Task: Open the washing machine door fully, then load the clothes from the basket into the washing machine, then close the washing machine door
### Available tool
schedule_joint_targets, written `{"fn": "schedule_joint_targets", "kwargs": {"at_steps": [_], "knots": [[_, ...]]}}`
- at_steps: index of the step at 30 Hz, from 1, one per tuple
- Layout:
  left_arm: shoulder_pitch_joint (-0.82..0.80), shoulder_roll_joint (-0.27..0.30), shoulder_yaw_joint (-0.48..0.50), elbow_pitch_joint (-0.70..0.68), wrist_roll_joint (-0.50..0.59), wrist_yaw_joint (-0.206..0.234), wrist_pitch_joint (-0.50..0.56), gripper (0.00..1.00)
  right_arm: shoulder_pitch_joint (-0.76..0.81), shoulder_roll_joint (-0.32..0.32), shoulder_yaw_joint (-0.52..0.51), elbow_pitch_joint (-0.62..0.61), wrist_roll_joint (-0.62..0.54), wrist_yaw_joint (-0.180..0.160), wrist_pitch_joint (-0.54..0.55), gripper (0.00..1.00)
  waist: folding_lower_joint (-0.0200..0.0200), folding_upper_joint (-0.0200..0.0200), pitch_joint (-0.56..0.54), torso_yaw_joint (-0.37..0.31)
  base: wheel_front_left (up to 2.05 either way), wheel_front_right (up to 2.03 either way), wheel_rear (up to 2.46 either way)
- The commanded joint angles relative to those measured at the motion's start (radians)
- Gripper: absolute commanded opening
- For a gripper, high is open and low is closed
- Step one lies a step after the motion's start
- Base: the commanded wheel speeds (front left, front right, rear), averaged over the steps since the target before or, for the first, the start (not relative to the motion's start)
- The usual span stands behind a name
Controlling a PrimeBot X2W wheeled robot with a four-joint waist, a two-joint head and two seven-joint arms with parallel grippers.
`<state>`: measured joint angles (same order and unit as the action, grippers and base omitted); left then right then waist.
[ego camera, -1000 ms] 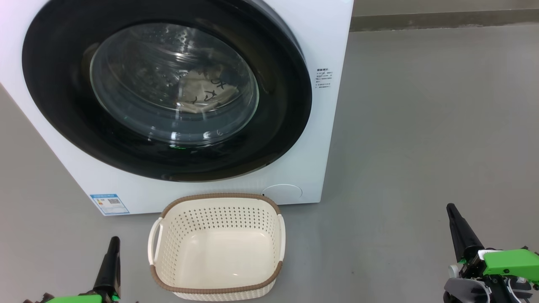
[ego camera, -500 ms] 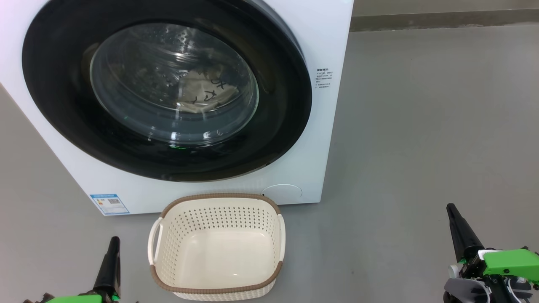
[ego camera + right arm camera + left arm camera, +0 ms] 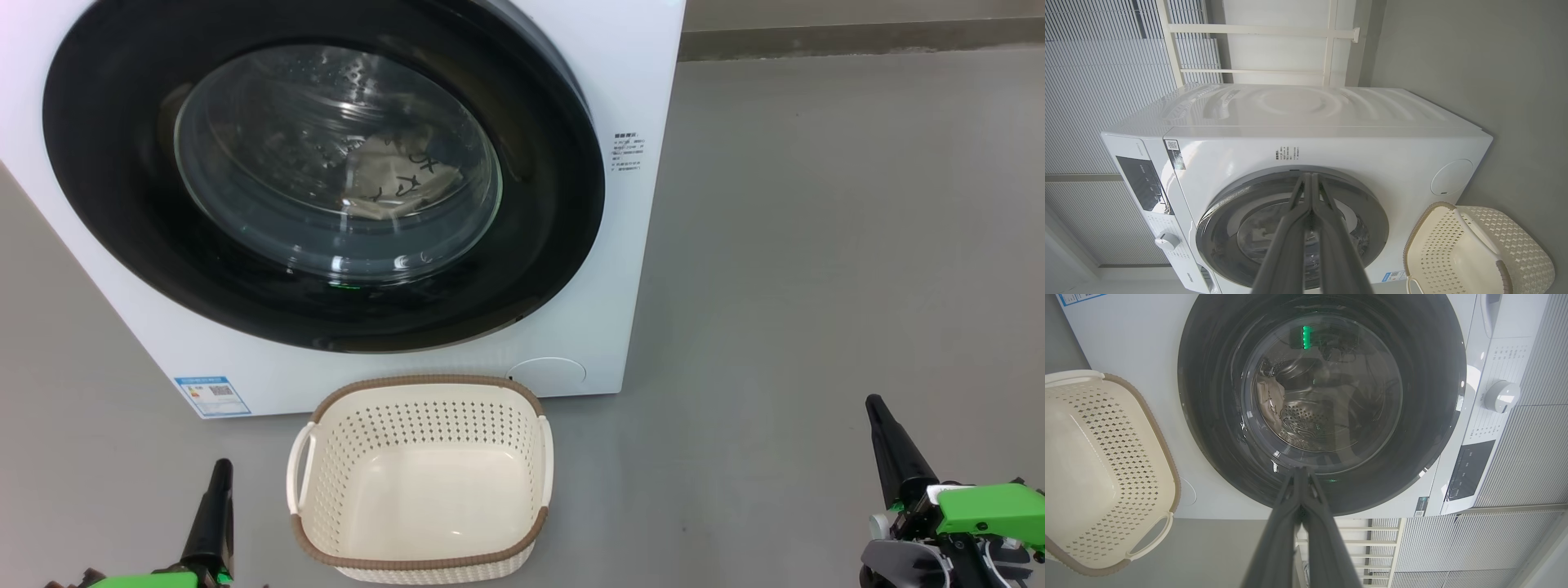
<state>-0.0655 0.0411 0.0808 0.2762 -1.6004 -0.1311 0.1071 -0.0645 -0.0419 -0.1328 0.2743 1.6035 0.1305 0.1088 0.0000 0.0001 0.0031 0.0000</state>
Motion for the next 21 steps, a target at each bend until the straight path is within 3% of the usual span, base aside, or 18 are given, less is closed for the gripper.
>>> {"fn": "schedule_joint_targets", "kwargs": {"at_steps": [1, 21], "knots": [[-0.042, 0.009, 0.033, -0.031, -0.008, 0.0, 0.006, 0.0, -0.044, -0.008, 0.018, -0.03, 0.004, 0.0, 0.005, 0.0, 0.0, -0.0001, 0.0, 0.0, 0.0, 0.0, 0.0], [-0.042, 0.009, 0.033, -0.031, -0.008, 0.0, 0.006, 0.0, -0.044, -0.008, 0.018, -0.03, 0.005, 0.0, 0.005, 0.0, 0.0, -0.0001, 0.0, 0.0, 0.0, 0.0, 0.0]]}}
